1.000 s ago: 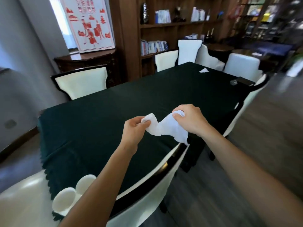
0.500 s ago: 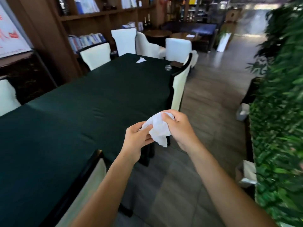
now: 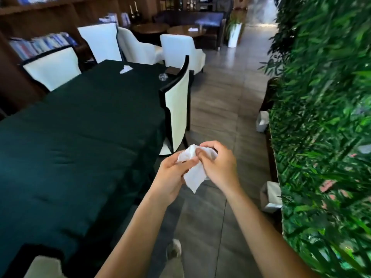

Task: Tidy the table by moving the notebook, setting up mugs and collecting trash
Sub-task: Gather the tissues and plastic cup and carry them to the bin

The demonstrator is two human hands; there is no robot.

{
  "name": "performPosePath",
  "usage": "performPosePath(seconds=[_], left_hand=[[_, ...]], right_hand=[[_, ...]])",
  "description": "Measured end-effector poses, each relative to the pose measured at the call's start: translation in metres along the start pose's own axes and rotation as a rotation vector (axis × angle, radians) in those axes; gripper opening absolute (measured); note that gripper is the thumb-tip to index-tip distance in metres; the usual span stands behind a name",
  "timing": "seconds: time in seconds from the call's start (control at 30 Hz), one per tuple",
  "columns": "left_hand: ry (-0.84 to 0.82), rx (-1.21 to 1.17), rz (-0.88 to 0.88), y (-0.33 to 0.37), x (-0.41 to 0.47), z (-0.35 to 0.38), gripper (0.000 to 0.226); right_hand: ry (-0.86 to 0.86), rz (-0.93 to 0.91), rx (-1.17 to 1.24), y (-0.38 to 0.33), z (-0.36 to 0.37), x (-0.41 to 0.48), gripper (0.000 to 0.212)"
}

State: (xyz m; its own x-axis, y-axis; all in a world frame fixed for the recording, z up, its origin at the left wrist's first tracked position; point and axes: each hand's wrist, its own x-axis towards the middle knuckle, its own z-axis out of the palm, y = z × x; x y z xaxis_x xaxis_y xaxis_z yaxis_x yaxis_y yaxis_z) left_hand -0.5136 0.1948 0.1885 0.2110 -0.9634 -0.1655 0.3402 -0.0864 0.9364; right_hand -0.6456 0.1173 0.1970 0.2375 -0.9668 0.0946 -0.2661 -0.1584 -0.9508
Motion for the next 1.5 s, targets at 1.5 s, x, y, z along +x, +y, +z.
performPosePath(seconds=[1.5], left_hand=[[0.397, 0.055, -0.074, 0.033, 0.615, 0.077, 0.019]], right_hand=[[0.105, 0.281, 0.374, 0.128, -0.088, 0.587, 0.015]])
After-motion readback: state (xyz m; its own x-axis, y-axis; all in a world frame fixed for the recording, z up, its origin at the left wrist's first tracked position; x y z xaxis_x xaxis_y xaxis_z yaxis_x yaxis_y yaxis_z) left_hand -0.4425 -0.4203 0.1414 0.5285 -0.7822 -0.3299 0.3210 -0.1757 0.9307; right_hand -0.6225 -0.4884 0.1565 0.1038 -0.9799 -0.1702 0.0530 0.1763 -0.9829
